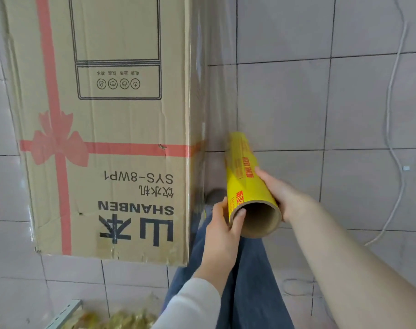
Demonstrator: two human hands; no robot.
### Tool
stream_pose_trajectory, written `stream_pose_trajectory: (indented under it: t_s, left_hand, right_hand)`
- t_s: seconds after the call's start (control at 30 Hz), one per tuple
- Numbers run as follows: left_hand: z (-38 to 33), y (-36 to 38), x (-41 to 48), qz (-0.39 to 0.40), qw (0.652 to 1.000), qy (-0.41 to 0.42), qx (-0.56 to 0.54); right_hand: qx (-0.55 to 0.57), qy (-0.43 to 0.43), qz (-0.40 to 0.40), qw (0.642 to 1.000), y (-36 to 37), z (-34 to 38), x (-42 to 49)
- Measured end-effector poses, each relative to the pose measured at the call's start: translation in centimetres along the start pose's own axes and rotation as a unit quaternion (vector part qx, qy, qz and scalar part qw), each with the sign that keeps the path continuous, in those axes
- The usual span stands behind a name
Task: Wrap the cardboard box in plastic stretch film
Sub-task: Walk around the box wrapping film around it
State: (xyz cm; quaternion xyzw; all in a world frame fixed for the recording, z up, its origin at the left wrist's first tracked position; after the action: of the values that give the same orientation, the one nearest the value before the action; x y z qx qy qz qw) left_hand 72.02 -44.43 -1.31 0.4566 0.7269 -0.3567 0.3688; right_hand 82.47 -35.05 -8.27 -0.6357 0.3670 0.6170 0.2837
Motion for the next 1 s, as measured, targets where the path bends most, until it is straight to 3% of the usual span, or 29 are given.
stream_pose_trajectory:
  t_s: [0.2,0.3,0.4,0.5,0.63,0.8,0.93,1.0]
  left_hand:
    - [0.5,-1.2,0.6,0.111,0.992,0.027,0.057]
    - [-0.3,0.0,1.2,0.210,0.959,0.079,0.174]
    - [-0.2,0.4,1.8,0.190,0.953,0.092,0.219]
    - [1.3,-0.1,1.4,0.135,0.977,0.064,0.152]
    - [4.1,-0.1,-1.3,0.064,0.995,0.035,0.071]
    - [8.3,-0.4,-4.1,0.101,0.990,-0.039,0.086]
    - [6.6,-1.2,-3.2,0.101,0.987,0.030,0.122]
    - [5.1,-0.6,-2.3,0.161,0.968,0.055,0.184]
  right_hand:
    - [-0.115,0.039,-0.017,0.992,0.9,-1.9,-0.2]
    - [-0.133,0.018,-0.026,0.991,1.6,-2.7,0.0]
    - [-0.075,0.012,-0.034,0.997,0.9,-3.4,1.0]
    - [-0.012,0.018,-0.038,0.999,0.0,-5.5,1.2]
    - [0.031,0.023,0.025,0.999,1.1,-7.7,0.4]
    - [-0.123,-0.037,0.007,0.992,2.9,-8.7,0.3]
    - [-0.194,-0.023,-0.025,0.980,3.5,-8.6,1.2]
    - [-0.197,-0.018,-0.022,0.980,3.6,-8.6,1.5]
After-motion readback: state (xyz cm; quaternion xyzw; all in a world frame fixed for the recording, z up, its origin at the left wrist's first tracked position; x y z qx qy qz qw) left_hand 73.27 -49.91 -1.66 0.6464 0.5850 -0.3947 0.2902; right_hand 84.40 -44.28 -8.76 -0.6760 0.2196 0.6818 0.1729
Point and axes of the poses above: each hand's wrist, its own x-axis towards the middle knuckle, its own y-axis out of the palm, z = x × y, the point moved 4 cm from there along x, towards the middle knuckle, and after that the axes turned 13 degrees about -x, right-handed, at the moved point
